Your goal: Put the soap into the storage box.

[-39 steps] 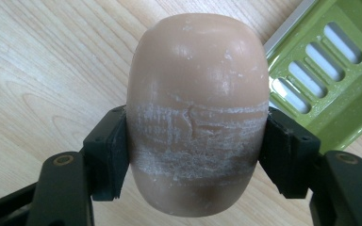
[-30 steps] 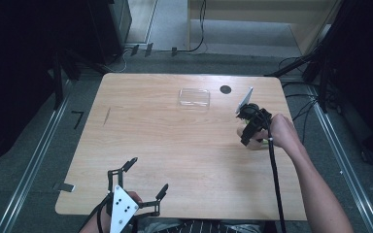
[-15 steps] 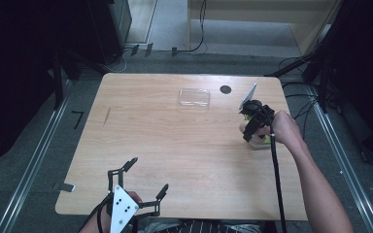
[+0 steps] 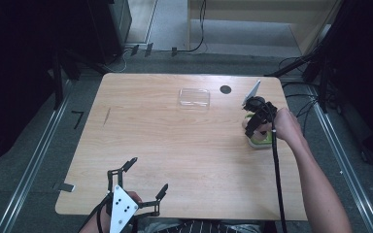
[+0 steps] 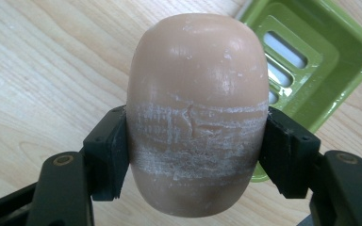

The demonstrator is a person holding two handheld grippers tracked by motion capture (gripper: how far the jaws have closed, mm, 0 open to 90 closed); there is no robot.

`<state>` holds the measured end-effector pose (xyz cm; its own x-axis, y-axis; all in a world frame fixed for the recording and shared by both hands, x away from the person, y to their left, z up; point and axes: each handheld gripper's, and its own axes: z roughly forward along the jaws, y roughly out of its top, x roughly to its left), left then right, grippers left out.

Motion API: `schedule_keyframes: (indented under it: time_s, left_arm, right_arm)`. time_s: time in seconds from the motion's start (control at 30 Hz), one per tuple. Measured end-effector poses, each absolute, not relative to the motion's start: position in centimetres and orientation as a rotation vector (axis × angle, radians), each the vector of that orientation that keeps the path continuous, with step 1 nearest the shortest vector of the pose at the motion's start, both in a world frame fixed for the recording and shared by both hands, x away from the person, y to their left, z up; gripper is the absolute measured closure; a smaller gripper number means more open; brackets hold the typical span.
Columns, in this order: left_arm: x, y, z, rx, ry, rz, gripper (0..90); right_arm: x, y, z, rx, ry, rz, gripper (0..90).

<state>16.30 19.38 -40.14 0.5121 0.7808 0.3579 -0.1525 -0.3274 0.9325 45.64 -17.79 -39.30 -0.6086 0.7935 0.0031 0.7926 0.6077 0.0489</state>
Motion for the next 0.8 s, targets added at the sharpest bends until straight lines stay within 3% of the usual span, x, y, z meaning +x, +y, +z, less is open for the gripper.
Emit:
schedule_keyframes:
  time_s: [0.8]
  left_arm:
    - [16.3, 19.4, -40.1, 1.639, 0.543, 1.044, 1.1]
  right_arm:
    - [47.0, -19.7, -39.9, 1.452, 2.76, 0.075, 33.4]
